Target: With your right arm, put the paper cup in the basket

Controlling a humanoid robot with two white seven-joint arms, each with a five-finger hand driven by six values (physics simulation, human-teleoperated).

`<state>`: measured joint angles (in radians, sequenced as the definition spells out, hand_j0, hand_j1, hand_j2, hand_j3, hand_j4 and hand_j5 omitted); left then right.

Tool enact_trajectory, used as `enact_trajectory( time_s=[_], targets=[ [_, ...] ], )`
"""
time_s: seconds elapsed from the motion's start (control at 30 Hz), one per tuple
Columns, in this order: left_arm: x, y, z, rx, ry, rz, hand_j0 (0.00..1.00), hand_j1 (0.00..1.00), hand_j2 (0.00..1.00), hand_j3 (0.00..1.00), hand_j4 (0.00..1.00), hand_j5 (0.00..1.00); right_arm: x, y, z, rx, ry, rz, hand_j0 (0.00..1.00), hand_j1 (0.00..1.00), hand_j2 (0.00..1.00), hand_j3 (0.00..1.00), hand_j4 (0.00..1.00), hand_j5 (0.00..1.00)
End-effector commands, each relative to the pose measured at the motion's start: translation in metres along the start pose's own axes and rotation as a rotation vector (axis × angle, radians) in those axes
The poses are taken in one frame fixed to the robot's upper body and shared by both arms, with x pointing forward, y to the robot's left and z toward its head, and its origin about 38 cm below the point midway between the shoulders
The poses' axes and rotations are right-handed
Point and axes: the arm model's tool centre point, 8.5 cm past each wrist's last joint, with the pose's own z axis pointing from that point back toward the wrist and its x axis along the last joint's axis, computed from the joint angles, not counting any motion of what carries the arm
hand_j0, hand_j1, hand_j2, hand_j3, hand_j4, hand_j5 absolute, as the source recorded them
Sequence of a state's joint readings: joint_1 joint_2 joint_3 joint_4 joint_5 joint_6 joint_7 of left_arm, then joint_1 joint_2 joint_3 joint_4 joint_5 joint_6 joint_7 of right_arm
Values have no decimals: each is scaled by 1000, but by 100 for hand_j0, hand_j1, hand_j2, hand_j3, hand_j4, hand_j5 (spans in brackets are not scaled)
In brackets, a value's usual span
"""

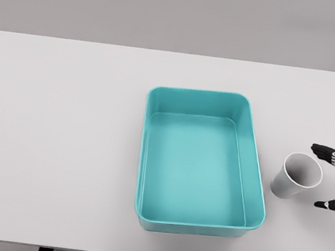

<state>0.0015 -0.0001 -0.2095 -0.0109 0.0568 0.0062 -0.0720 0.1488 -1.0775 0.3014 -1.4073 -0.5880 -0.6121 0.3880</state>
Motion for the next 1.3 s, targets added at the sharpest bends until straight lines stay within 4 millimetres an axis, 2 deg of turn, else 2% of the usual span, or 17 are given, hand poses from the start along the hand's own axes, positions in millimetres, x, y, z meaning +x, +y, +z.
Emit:
enact_trajectory(
  time_s=[0.0, 0.5, 0.73, 0.93, 1.27],
  targets=[
    [0, 0, 0, 0, 0, 1, 100, 100, 100, 100, 100, 100, 1, 1, -1, -7, -7, -7, 100, 100, 100, 100, 100, 100],
    [0, 0, 0, 0, 0, -1, 100, 100, 100, 100, 100, 100, -3, 20, -14, -39, -39, -59, 100, 100, 100, 100, 100, 100],
    [0, 0, 0, 0, 0, 1, 100, 100, 100, 100, 100, 100, -3, 21, -16, -41, -46, -63, 100, 100, 100, 100, 100, 100],
    [0, 0, 0, 0, 0, -1, 100, 100, 100, 100, 100, 100, 1, 21, -26, -53, -69, -65, 100, 100, 100, 100, 100, 100],
    [0, 0, 0, 0, 0, 1, 100, 100, 100, 100, 100, 100, 1, 23, -26, -39, -65, -64, 100, 100, 100, 100, 100, 100]
  ],
)
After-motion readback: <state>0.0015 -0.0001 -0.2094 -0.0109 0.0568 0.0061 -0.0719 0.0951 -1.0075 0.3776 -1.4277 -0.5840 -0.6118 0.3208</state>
